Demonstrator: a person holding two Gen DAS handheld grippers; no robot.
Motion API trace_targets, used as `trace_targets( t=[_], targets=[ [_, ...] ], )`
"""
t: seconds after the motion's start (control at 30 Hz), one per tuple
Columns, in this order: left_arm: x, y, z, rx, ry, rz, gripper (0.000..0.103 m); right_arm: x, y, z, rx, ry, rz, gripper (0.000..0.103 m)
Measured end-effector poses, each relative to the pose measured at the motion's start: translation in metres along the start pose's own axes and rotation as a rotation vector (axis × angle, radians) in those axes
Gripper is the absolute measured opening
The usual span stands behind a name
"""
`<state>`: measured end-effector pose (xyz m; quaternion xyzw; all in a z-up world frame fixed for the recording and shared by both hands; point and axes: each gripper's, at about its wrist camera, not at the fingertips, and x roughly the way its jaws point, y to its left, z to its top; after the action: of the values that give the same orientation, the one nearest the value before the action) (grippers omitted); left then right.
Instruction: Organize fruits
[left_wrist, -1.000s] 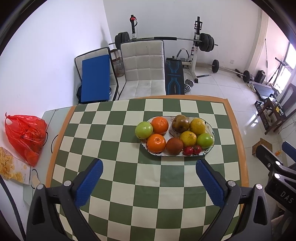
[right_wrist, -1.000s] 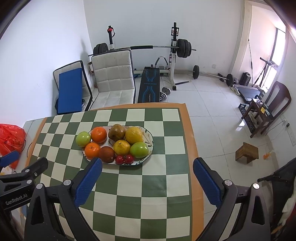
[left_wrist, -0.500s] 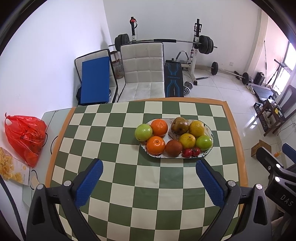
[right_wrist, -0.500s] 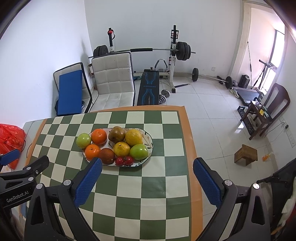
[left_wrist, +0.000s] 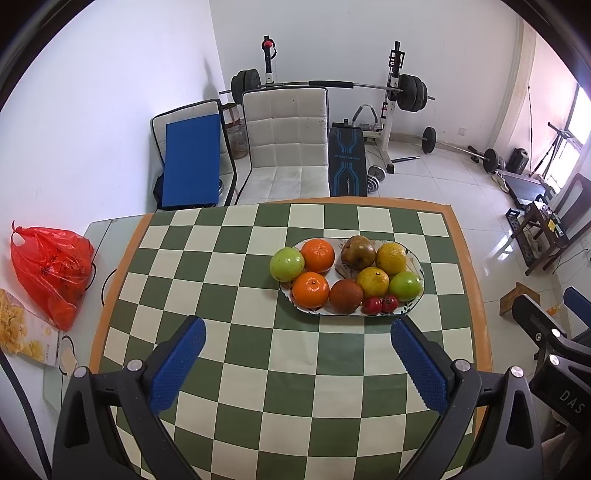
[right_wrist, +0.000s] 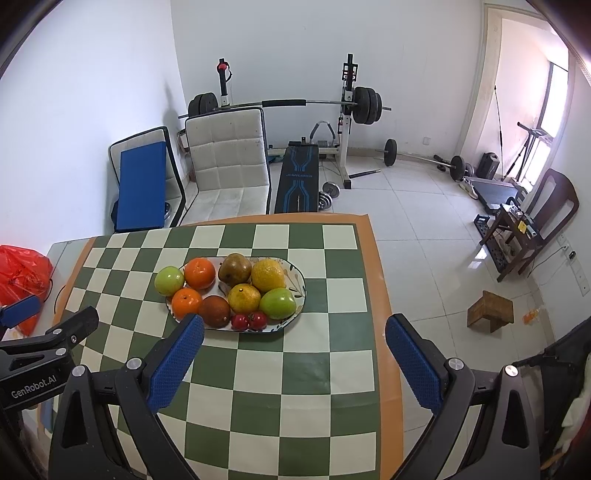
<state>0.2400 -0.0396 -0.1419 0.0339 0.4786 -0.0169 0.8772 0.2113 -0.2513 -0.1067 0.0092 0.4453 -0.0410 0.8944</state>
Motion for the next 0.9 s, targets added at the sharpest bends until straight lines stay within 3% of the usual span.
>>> trace_targets(
  t=[0.9],
  targets=[
    [-0.015, -0.008, -0.003, -0.008, -0.017, 0.002, 0.103, -0.005, -0.003, 0.000, 0.006, 0.001, 0.000, 0.101]
  ],
)
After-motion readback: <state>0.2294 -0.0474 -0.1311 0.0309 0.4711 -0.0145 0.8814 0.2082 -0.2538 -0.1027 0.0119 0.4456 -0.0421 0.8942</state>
